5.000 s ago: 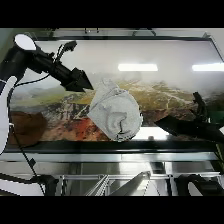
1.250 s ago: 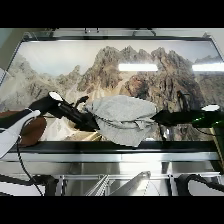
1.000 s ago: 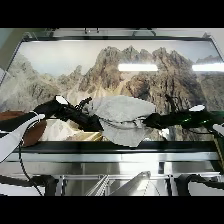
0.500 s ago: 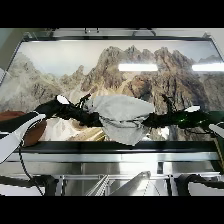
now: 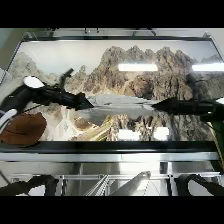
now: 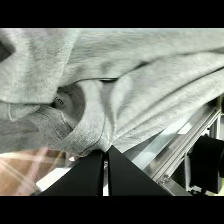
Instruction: Fold the shirts.
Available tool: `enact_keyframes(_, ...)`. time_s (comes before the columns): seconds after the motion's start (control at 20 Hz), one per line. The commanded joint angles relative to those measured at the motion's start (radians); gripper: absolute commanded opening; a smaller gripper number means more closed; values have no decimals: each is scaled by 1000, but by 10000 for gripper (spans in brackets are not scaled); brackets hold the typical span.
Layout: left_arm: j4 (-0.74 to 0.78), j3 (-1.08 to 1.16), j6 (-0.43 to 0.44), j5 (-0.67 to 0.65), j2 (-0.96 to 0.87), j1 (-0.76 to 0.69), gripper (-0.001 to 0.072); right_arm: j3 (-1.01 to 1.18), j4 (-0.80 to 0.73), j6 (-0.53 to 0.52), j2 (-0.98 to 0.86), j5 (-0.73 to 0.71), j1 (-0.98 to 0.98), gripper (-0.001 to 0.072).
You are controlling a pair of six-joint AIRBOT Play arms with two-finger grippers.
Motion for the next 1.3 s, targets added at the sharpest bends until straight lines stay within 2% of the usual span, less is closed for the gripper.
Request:
enact_keyframes(0.0, -2, -37, -7, -24, 129, 69, 20, 9, 63, 10, 117, 76, -67, 20)
enact_keyframes(0.25, -7, -189, -5, 10, 259, 67, 20, 2, 65, 52, 133, 100, -24, 20)
enact_keyframes(0.5, -9, -346, 2, 92, 282, -19, 21, -87, 65, 61, 129, 63, 146, 29)
enact_keyframes(0.55, -9, -367, 3, 112, 282, -40, 21, -115, 64, 61, 129, 35, 182, 83)
enact_keyframes(0.6, -8, -386, 3, 129, 282, -60, 21, -144, 60, 61, 128, 0, 212, 189)
enact_keyframes(0.75, -6, -412, 12, 138, 282, -86, 21, -232, -7, 62, 127, -116, 264, 181)
enact_keyframes(0.95, 0, -415, 17, 124, 282, -80, 21, -287, -117, 64, 128, -159, 254, 196)
enact_keyframes(1.0, 0, -415, 17, 117, 282, -76, 21, -288, -143, 85, 128, -150, 255, 383)
enact_keyframes(1.05, 0, -415, 17, 113, 282, -70, 21, -288, -156, 96, 128, -133, 256, 495)
enact_keyframes(1.15, -1, -415, 17, 108, 282, -57, 21, -292, -155, 111, 128, -121, 262, 493)
enact_keyframes(1.25, -1, -415, 18, 103, 282, -45, 21, -295, -155, 130, 126, -177, 283, 493)
